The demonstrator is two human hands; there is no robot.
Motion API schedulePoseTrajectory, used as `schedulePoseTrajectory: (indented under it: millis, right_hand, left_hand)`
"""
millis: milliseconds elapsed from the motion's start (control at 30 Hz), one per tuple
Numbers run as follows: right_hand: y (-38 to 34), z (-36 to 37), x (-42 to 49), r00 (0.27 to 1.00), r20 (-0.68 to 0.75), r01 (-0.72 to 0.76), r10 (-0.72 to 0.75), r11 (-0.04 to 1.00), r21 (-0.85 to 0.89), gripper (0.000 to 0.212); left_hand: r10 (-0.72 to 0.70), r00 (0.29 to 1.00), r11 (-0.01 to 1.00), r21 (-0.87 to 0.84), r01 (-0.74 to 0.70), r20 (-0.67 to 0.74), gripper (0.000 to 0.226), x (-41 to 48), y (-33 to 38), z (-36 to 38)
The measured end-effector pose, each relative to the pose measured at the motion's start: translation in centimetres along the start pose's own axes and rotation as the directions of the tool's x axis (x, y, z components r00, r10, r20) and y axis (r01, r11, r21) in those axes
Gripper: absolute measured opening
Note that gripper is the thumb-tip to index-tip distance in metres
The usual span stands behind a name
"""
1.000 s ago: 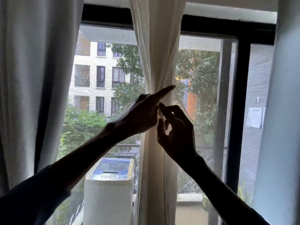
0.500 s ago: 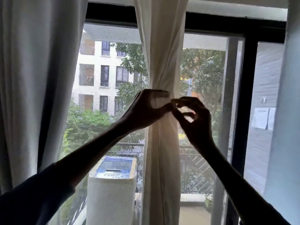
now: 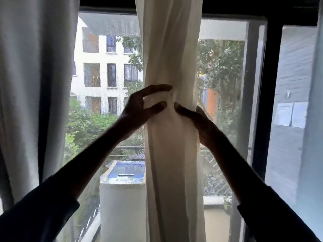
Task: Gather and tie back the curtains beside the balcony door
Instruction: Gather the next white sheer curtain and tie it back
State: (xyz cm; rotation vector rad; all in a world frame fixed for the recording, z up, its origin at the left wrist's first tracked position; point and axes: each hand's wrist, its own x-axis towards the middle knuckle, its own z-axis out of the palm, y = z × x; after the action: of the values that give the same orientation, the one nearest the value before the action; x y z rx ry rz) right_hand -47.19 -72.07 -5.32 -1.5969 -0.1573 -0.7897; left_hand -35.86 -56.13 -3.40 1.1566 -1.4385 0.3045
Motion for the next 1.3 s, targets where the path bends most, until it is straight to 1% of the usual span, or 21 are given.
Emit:
schedulePoseTrajectory:
  millis: [100, 200, 267, 333, 400, 467, 500, 567, 600, 667, 733, 800, 867, 933, 1000, 1033, 1100, 1133, 1200, 1233, 1300]
  right_hand:
    - [1.4, 0.2, -1.2, 0.988, -0.151, 0.01, -0.026, 0.994, -0.105, 0.043]
    - [3.5, -0.3, -3.2, 0.97, -0.235, 0.025, -0.065, 0.985, -0.17, 0.04]
    - [5.5, -0.6, -4.8, 0.965, -0.258, -0.004, -0.047, 0.981, -0.193, 0.042]
    - [7.8, -0.9, -6.6, 0.954, -0.298, -0.05, -0.012, 0.979, -0.2, 0.04]
    - [10.4, -1.3, -8.5, 0.937, -0.348, -0.092, 0.013, 0.974, -0.209, 0.035]
    - [13.1, -1.5, -10.7, 0.92, -0.39, -0.139, 0.038, 0.962, -0.234, 0.03]
    - [14.5, -1.6, -11.8, 0.911, -0.409, -0.166, 0.049, 0.952, -0.256, 0.03]
    - [17.2, -1.5, -14.0, 0.896, -0.438, -0.218, 0.07, 0.93, -0.297, 0.034]
    - [18.5, -1.4, -15.3, 0.888, -0.453, -0.246, 0.079, 0.914, -0.324, 0.038]
    - [21.0, -0.9, -17.9, 0.864, -0.496, -0.317, 0.081, 0.854, -0.412, 0.047]
    - [22.8, -0.2, -20.6, 0.849, -0.522, -0.387, 0.08, 0.766, -0.513, 0.052]
    - [23.7, 1.1, -23.0, 0.866, -0.49, -0.425, 0.102, 0.666, -0.613, 0.051]
    - [23.3, 2.1, -24.4, 0.913, -0.393, -0.376, 0.112, 0.61, -0.698, 0.056]
    - [22.6, 1.1, -24.6, 0.952, -0.259, -0.303, 0.161, 0.589, -0.749, 0.06]
    - [22.1, -1.5, -23.7, 0.949, -0.181, -0.311, 0.26, 0.653, -0.691, 0.054]
    - [21.8, -2.6, -23.2, 0.937, -0.194, -0.344, 0.29, 0.678, -0.649, 0.054]
    - [21.0, -3.6, -22.6, 0.937, -0.209, -0.343, 0.28, 0.626, -0.7, 0.061]
    - [21.0, -3.9, -22.5, 0.943, -0.147, -0.31, 0.299, 0.625, -0.716, 0.057]
    - [21.1, -3.8, -22.6, 0.925, -0.081, -0.344, 0.37, 0.732, -0.588, 0.039]
    - [21.3, -4.1, -22.6, 0.922, -0.129, -0.372, 0.366, 0.737, -0.565, 0.038]
    - [22.0, -5.1, -22.8, 0.921, -0.285, -0.389, 0.265, 0.647, -0.656, 0.048]
  left_hand:
    - [0.088, 0.996, 0.982, 0.171, -0.084, -0.015, 0.05, -0.7, -1.2, -0.2]
    - [0.166, 0.984, 0.938, 0.316, -0.14, -0.058, 0.066, -2.2, -2.7, 1.0]
    - [0.186, 0.972, 0.927, 0.352, -0.126, -0.143, 0.077, -3.7, -3.5, 2.3]
    - [0.157, 0.958, 0.947, 0.313, -0.077, -0.24, 0.086, -5.4, -4.6, 3.5]
    - [0.068, 0.943, 0.954, 0.297, 0.033, -0.324, 0.092, -7.6, -5.8, 4.8]
    - [-0.099, 0.932, 0.934, 0.291, 0.209, -0.35, 0.092, -10.3, -7.1, 6.6]
    - [-0.212, 0.91, 0.897, 0.299, 0.326, -0.357, 0.085, -11.7, -7.6, 7.5]
    - [-0.4, 0.835, 0.795, 0.311, 0.521, -0.377, 0.052, -14.5, -8.7, 9.3]
    - [-0.451, 0.815, 0.762, 0.319, 0.564, -0.364, 0.046, -15.9, -9.3, 10.1]
    - [-0.503, 0.807, 0.737, 0.334, 0.588, -0.31, 0.057, -18.8, -10.4, 11.4]
    - [-0.507, 0.821, 0.73, 0.376, 0.571, -0.261, 0.061, -21.8, -11.0, 12.5]
    - [-0.489, 0.844, 0.718, 0.448, 0.533, -0.221, 0.061, -24.2, -10.8, 13.2]
    - [-0.457, 0.87, 0.711, 0.513, 0.481, -0.183, 0.059, -25.6, -10.3, 13.0]
    - [-0.455, 0.879, 0.719, 0.523, 0.457, -0.143, 0.058, -25.8, -9.8, 12.0]
    - [-0.515, 0.846, 0.723, 0.461, 0.515, -0.138, 0.054, -25.1, -9.6, 11.1]
    - [-0.539, 0.832, 0.727, 0.425, 0.54, -0.135, 0.05, -24.7, -9.6, 11.0]
    - [-0.555, 0.825, 0.73, 0.412, 0.545, -0.107, 0.05, -24.2, -9.9, 11.3]
    - [-0.555, 0.826, 0.725, 0.429, 0.539, -0.099, 0.056, -24.0, -10.0, 11.6]
    - [-0.554, 0.826, 0.713, 0.452, 0.537, -0.108, 0.064, -24.1, -10.6, 11.8]
    - [-0.55, 0.827, 0.714, 0.449, 0.538, -0.116, 0.063, -24.3, -10.8, 11.9]
    - [-0.564, 0.82, 0.702, 0.467, 0.537, -0.095, 0.061, -24.7, -10.9, 12.0]
